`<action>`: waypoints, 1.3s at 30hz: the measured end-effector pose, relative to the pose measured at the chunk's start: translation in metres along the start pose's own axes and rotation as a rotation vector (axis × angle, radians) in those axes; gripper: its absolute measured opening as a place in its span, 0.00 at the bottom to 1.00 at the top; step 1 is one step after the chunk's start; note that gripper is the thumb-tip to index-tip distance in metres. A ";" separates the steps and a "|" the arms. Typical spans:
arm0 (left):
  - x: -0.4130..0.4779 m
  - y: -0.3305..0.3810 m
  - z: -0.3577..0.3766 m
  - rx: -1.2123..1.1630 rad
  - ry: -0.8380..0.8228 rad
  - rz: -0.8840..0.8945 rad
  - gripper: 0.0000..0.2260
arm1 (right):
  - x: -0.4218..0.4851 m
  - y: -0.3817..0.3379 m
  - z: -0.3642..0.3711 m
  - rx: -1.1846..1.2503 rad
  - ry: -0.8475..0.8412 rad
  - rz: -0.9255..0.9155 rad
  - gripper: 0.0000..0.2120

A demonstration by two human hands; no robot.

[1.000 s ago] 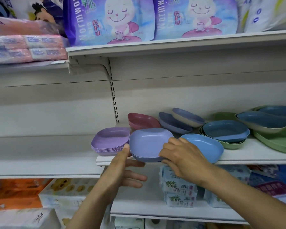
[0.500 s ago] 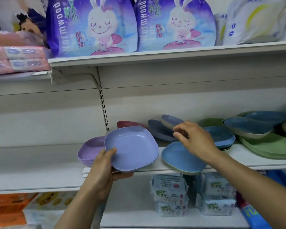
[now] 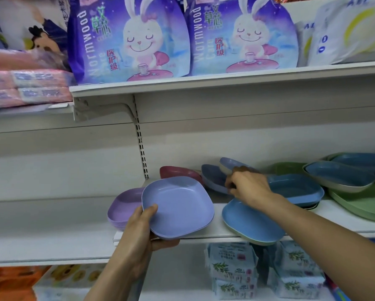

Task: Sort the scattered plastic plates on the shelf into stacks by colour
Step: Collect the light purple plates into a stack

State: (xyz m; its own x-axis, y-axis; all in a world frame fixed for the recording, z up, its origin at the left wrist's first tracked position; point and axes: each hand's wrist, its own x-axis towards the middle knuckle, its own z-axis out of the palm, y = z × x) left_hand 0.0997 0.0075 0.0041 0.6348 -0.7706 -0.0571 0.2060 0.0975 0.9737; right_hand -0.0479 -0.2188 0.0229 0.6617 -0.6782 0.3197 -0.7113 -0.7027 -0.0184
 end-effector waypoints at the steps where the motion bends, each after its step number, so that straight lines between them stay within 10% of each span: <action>1: -0.001 0.000 0.000 0.001 -0.001 0.001 0.09 | 0.001 0.000 0.001 -0.018 -0.009 -0.005 0.08; 18: -0.011 -0.007 0.004 0.051 -0.010 -0.012 0.09 | -0.036 -0.010 -0.012 0.777 0.243 -0.048 0.09; 30: -0.017 -0.024 0.008 0.026 -0.018 -0.027 0.10 | -0.032 -0.001 -0.019 0.801 0.003 0.441 0.22; 39: -0.026 -0.024 0.008 -0.037 -0.042 0.101 0.13 | -0.041 -0.001 -0.033 0.645 0.277 0.271 0.05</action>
State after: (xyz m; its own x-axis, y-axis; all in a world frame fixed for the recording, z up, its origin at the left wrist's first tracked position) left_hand 0.0723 0.0198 -0.0157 0.6220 -0.7813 0.0512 0.1699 0.1985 0.9653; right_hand -0.0827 -0.1833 0.0411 0.3390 -0.8261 0.4502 -0.5040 -0.5636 -0.6545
